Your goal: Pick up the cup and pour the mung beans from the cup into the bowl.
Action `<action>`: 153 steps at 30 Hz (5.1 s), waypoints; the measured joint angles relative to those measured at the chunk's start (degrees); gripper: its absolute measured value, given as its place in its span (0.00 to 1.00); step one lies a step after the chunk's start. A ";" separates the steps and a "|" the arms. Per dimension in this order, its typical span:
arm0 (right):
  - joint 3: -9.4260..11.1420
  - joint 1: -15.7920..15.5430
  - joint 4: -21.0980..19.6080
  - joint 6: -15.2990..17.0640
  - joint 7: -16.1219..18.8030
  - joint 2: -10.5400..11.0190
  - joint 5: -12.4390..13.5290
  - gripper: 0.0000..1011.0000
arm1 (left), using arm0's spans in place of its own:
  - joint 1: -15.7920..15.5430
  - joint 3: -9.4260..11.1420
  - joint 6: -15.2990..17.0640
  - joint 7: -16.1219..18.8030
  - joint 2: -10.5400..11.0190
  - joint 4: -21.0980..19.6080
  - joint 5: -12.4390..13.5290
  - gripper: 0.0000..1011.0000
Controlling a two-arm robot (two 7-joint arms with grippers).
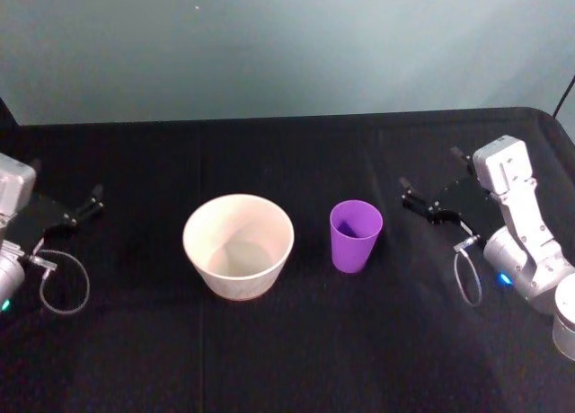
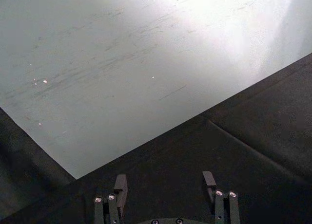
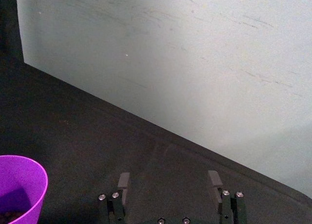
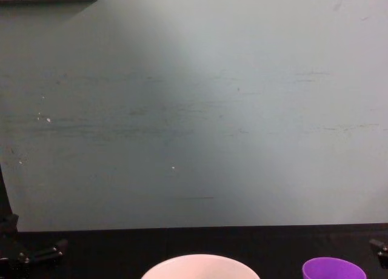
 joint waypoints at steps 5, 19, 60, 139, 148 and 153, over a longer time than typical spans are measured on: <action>0.00 0.00 0.00 0.00 0.00 0.00 0.00 0.99 | 0.00 0.00 0.00 0.00 0.00 0.00 0.00 0.99; 2.62 -5.48 -4.92 -1.58 -0.14 2.36 -1.82 0.99 | 0.00 0.00 0.00 0.00 0.00 0.00 0.00 0.99; 3.21 -6.16 -0.75 -6.36 26.92 1.03 7.52 0.99 | 0.00 0.00 0.00 0.00 0.00 0.00 0.00 0.99; 4.18 0.65 7.43 -3.83 36.90 -6.86 7.84 0.99 | 0.00 0.00 0.00 0.00 0.00 0.00 0.00 0.99; 4.15 0.64 7.41 -3.83 36.89 -6.83 7.82 0.94 | 0.00 0.00 0.00 0.00 0.00 0.00 0.00 0.99; 4.15 0.64 7.40 -3.82 36.89 -6.82 7.82 0.83 | 0.00 0.00 0.00 0.00 0.00 0.00 0.00 0.99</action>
